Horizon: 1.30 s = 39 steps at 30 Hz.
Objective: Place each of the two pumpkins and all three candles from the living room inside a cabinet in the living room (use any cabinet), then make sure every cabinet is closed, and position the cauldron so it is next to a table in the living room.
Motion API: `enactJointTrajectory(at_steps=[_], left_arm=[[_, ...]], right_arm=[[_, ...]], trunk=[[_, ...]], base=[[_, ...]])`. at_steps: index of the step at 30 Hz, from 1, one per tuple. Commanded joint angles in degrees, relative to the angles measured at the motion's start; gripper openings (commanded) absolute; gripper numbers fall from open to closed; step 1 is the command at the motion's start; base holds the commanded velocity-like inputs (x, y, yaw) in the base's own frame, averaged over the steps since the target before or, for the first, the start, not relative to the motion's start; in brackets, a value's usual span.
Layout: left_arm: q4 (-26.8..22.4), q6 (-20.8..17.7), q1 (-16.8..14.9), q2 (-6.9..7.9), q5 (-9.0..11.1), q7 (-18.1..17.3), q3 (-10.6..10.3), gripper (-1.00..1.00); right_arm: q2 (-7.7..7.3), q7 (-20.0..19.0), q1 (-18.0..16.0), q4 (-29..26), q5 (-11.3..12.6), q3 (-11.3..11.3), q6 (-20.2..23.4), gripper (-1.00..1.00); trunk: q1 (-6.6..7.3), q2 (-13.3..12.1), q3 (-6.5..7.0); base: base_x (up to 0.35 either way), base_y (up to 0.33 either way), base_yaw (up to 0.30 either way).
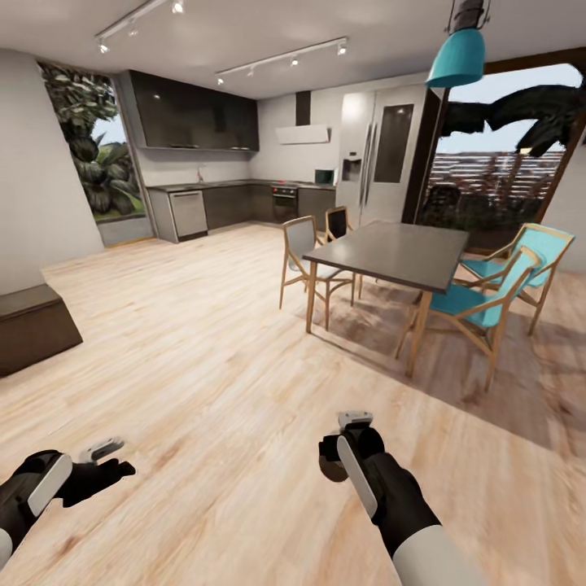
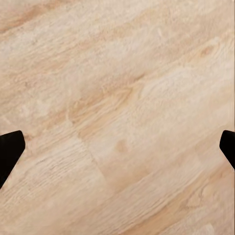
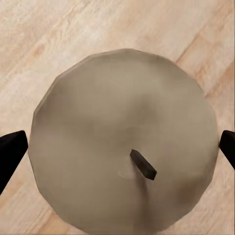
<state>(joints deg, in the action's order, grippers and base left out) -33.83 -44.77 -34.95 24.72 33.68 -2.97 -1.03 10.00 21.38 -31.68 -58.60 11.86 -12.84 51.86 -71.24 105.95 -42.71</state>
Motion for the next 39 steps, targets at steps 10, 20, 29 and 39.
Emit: enactJointTrajectory(at_steps=[10,20,29,39], left_arm=[[-0.01,-0.14,-0.03,0.07,-0.19,-0.28,0.67,1.00],[-0.01,-0.14,-0.03,0.07,-0.19,-0.28,0.68,1.00],[-0.01,-0.14,-0.03,0.07,-0.19,-0.28,1.12,1.00],[-0.01,-0.14,-0.03,0.00,-0.19,-0.28,1.14,1.00]], right_arm=[[0.00,0.59,-0.05,-0.11,0.29,-0.16,0.18,-1.00],[0.00,0.59,-0.05,-0.07,0.40,-0.17,0.18,-1.00],[0.00,0.59,-0.05,-0.10,0.61,-0.09,0.29,-1.00],[0.00,0.59,-0.05,-0.25,0.64,0.08,0.24,-1.00]], trunk=[[-0.03,0.03,-0.56],[-0.03,0.03,-1.09],[-0.03,0.03,-1.60],[-0.03,0.03,-2.29]], base=[[0.276,0.239,0.249],[0.230,0.267,0.242],[0.190,0.286,0.238],[0.188,0.287,0.197]])
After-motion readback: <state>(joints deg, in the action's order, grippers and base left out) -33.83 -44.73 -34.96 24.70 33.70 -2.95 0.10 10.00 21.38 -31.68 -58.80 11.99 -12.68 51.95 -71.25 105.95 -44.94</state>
